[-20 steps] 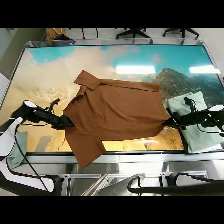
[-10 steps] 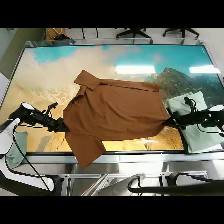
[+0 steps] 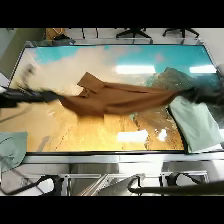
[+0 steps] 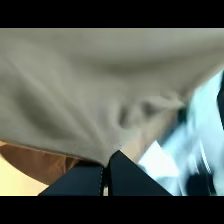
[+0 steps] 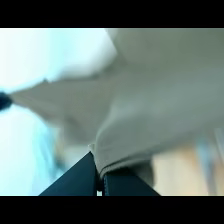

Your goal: Fold the shirts.

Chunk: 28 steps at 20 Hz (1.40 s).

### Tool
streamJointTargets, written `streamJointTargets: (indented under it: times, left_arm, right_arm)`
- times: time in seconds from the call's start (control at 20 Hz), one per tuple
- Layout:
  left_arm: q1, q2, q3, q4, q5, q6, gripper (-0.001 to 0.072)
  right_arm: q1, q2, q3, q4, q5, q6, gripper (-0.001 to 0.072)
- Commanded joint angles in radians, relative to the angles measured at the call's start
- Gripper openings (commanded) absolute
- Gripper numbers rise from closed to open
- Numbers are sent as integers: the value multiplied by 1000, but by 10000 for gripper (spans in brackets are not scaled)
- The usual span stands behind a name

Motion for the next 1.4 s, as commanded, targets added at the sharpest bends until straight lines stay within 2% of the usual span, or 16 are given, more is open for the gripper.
streamJointTargets:
  times: [0.0,0.1,0.2,0.3,0.4,0.55,0.65,0.8,0.9,1.05,1.15,1.35]
  left_arm:
    - [108,335,276,-151,185,-32,12]
    - [195,471,432,-74,297,-36,12]
    - [294,539,549,-23,344,-61,12]
    - [316,536,628,29,329,-97,13]
    - [286,470,686,50,232,-134,13]
    - [192,336,659,49,93,-158,12]
    - [91,256,562,61,61,-150,12]
    - [-85,139,409,317,111,-149,12]
    - [-169,48,300,447,190,-151,12]
    - [-212,-135,229,529,330,-149,12]
    - [-213,-293,276,577,346,-148,12]
    - [-211,-580,504,670,325,-216,12]
  right_arm:
    - [-106,64,342,438,16,-18,18]
    - [-151,66,525,498,-33,-15,18]
    - [-170,64,678,482,-98,19,18]
    - [-169,63,759,404,-121,49,18]
    - [-168,71,766,261,-111,79,18]
    - [-157,71,698,134,-105,90,18]
    - [-89,64,577,82,-105,79,18]
    - [105,19,323,-143,-179,75,17]
    - [209,-59,185,-275,-256,80,17]
    - [301,-283,137,-343,-351,64,17]
    - [319,-443,173,-341,-409,62,17]
    - [319,-722,386,-331,-398,81,17]
